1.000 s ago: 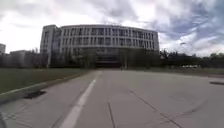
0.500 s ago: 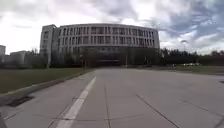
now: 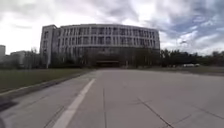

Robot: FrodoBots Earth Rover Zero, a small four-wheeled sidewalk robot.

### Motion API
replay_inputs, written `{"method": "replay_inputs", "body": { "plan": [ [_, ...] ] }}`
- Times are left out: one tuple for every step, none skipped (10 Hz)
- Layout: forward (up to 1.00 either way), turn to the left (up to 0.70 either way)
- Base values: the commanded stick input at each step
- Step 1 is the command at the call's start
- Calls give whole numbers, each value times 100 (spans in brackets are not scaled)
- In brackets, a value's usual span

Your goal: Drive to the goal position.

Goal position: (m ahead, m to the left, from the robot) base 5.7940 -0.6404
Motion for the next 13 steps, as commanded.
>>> {"method": "replay_inputs", "body": {
  "plan": [
    [100,2],
    [100,2],
    [100,2],
    [100,3],
    [100,3],
    [100,3],
    [100,2],
    [100,3],
    [100,3],
    [100,3],
    [100,2],
    [100,0],
    [100,0]
  ]
}}
